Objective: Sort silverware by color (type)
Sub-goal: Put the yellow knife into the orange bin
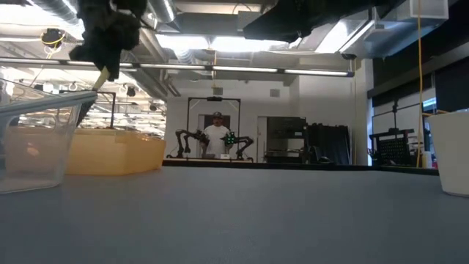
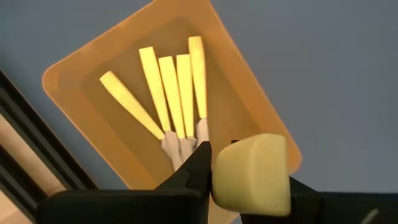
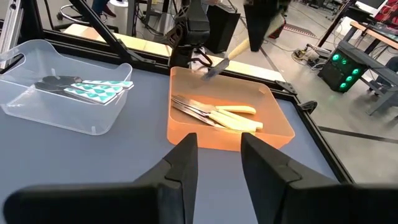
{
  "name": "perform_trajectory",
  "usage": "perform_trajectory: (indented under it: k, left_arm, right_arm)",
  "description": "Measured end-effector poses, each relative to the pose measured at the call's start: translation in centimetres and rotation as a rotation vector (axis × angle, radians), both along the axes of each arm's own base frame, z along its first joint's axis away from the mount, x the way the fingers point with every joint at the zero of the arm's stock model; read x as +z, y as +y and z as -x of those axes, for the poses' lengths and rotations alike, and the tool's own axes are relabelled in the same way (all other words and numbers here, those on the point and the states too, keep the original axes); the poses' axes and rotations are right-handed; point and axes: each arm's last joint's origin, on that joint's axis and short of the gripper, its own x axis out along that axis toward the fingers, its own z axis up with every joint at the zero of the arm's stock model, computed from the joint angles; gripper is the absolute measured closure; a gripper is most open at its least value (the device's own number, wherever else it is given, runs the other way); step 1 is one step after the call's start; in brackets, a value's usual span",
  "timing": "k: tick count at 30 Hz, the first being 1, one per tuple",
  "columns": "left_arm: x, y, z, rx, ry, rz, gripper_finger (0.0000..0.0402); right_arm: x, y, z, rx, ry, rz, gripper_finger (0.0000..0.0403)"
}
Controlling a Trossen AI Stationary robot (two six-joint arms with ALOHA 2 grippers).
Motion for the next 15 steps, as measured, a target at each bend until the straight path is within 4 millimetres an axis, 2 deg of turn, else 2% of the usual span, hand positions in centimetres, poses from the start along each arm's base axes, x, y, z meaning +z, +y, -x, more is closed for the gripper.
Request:
perform_trajectory:
  k: [15]
  left_arm:
    - [-6.2,5.1,-3.7,-0.058,0.254,0.187,0.036]
  right_arm:
    - [0.0,0.0,0.0,0.0,0.002,0.0,0.0292]
